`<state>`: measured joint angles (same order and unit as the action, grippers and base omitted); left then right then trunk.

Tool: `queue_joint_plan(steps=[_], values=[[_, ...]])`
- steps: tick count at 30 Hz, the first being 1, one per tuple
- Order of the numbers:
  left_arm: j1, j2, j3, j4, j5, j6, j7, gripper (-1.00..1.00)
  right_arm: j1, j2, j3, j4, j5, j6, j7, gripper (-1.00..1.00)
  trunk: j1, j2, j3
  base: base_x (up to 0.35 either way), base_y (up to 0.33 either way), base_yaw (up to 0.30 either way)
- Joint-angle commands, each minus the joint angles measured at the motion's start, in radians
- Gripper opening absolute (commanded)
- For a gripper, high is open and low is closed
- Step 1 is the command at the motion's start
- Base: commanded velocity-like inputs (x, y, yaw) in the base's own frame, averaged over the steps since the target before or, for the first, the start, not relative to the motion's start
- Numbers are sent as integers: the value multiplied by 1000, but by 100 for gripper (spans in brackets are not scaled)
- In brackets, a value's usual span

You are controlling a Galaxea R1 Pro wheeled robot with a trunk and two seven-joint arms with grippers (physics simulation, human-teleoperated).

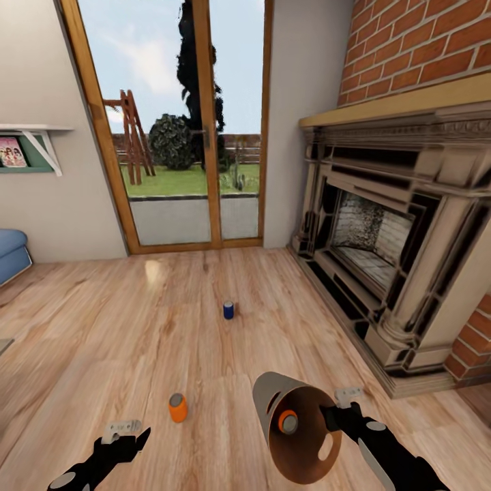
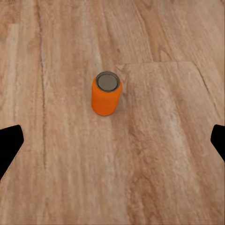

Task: Put the three can of soda from the living room inside the tash can in the kitchen.

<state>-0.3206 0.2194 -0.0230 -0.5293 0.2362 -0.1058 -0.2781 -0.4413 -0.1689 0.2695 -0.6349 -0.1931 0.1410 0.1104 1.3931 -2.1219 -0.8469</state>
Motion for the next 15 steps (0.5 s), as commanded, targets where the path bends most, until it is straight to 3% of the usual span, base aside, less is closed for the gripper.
queue_joint_plan(steps=[1,15], values=[[0,0,0,0,0,0,0,100,-1,0,-1,-2,-3,0,0,-100,0,0,0,323,0,0],[0,0,0,0,-1,0,0,100,-1,2,0,0,-4,-44,0,-100,0,0,0,323,0,0]])
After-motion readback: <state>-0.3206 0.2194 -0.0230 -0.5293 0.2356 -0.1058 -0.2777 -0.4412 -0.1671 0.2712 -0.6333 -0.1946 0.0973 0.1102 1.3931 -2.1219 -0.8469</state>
